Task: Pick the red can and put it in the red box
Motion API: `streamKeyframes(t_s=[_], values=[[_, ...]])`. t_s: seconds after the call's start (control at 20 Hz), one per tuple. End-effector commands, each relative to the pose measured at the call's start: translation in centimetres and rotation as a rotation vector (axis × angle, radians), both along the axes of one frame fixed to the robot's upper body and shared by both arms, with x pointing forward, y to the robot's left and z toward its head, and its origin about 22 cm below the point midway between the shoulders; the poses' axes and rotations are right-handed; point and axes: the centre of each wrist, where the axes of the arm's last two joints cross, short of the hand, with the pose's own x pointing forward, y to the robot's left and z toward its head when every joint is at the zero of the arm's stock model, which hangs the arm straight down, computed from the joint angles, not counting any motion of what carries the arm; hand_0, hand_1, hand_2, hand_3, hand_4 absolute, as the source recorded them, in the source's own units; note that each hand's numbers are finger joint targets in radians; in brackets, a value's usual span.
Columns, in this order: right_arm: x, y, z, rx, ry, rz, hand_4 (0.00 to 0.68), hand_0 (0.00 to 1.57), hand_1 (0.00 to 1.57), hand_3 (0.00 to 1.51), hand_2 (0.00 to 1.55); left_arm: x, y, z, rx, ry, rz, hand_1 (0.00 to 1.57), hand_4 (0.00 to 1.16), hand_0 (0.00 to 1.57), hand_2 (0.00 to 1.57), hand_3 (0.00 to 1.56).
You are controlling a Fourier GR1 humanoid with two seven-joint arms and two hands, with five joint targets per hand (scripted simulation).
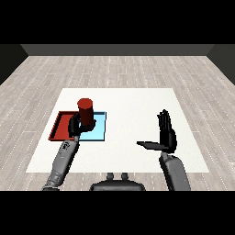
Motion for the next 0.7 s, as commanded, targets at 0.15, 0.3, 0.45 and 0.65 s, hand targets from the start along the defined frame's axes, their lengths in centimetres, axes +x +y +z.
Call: streamKeyframes(t_s=[0.15, 0.3, 0.45, 0.65], values=[[-1.9, -5.7, -3.9, -0.001, 0.099, -0.14, 0.0, 0.0, 0.0, 0.0, 0.0, 1.0, 11.2, -0.3, 0.12, 0.113, 0.213, 1.57, 1.13, 1.57, 1.57, 1.51], [-0.8, -5.4, -3.6, 0.022, 0.144, -0.182, 0.0, 0.0, 0.0, 0.0, 0.0, 2.2, 13.1, -2.3, 0.145, 0.185, 0.261, 1.57, 1.1, 1.57, 1.57, 1.5], [0.1, -5.8, -5.2, -0.016, 0.162, -0.213, 0.0, 0.0, 0.0, 0.0, 0.0, 1.5, 16.2, -4.9, 0.164, 0.267, 0.297, 1.57, 1.06, 1.57, 1.57, 1.5], [-0.3, -6.3, -6.3, -0.035, 0.188, -0.232, 0.0, 0.0, 0.0, 0.0, 0.0, 2.9, 15.5, -7.7, 0.164, 0.393, 0.325, 1.57, 1.03, 1.57, 1.57, 1.5]])
